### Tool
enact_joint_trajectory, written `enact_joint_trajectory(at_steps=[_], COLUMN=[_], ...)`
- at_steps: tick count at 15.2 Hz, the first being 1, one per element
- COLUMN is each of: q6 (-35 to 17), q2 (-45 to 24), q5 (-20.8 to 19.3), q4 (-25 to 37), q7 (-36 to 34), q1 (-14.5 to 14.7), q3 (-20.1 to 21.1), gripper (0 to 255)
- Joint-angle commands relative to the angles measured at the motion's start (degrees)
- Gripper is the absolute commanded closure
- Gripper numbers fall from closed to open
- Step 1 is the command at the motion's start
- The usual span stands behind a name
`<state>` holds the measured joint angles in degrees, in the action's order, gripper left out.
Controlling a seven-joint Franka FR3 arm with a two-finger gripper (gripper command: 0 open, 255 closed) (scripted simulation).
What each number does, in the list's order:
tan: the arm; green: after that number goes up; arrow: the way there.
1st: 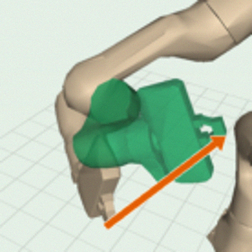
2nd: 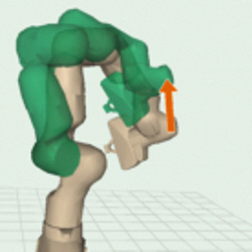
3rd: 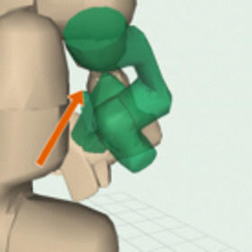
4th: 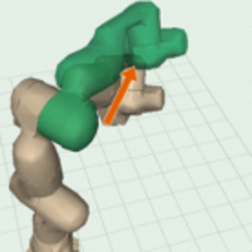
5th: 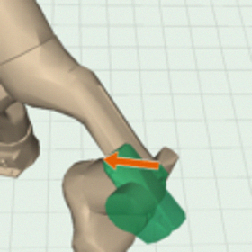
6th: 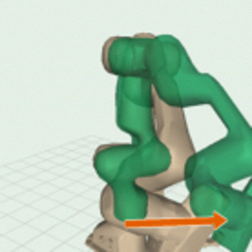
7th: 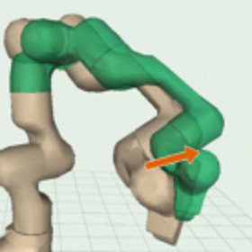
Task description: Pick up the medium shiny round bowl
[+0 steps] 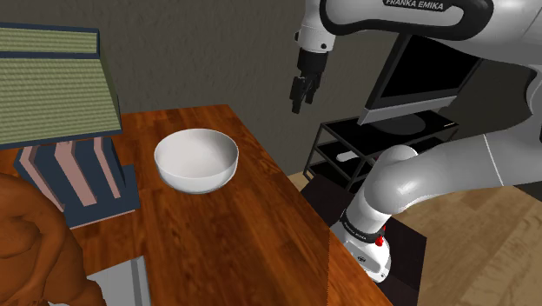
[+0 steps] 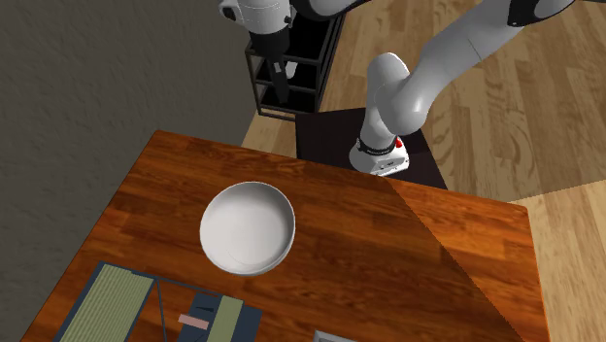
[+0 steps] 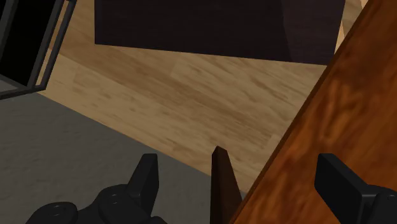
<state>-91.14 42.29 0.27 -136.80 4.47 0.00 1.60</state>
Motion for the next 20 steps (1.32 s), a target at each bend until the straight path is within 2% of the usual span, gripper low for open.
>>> enact_joint_trajectory(at_steps=[1,11,20], q6=[0.0,-11.44,-20.29], q2=[0.0,-10.69,-23.61], q5=[0.0,7.04,8.54], q4=[0.0,2.05,9.06], q7=[0.0,-10.64,-19.72], q1=[0.0,4.06,6.09], q3=[0.0,9.56,17.34], gripper=[0,0,0])
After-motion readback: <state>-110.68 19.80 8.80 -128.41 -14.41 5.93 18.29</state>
